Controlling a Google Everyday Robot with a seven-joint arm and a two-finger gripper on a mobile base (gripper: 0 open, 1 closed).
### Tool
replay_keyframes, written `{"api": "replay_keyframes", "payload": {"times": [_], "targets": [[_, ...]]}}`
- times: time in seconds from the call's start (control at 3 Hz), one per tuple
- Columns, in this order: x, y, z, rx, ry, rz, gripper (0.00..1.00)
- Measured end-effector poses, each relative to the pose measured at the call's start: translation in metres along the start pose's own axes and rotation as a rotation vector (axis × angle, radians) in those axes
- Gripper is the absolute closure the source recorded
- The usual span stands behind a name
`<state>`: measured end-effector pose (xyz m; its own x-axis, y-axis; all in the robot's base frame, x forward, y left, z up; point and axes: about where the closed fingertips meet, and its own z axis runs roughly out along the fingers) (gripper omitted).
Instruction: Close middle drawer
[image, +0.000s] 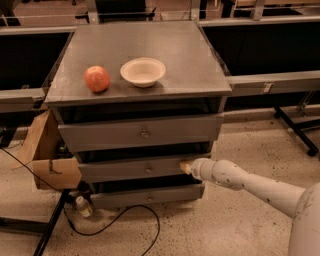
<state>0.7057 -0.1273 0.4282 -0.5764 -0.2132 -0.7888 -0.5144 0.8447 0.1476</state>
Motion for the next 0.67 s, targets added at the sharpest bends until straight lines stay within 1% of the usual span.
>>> {"api": "replay_keyframes", "payload": {"times": [0.33,0.67], "targets": [[0.006,-0.008,-0.01,0.03,0.037,0.036,1.0],[0.02,-0.018,-0.027,0.088,0.089,0.063,1.0]]}}
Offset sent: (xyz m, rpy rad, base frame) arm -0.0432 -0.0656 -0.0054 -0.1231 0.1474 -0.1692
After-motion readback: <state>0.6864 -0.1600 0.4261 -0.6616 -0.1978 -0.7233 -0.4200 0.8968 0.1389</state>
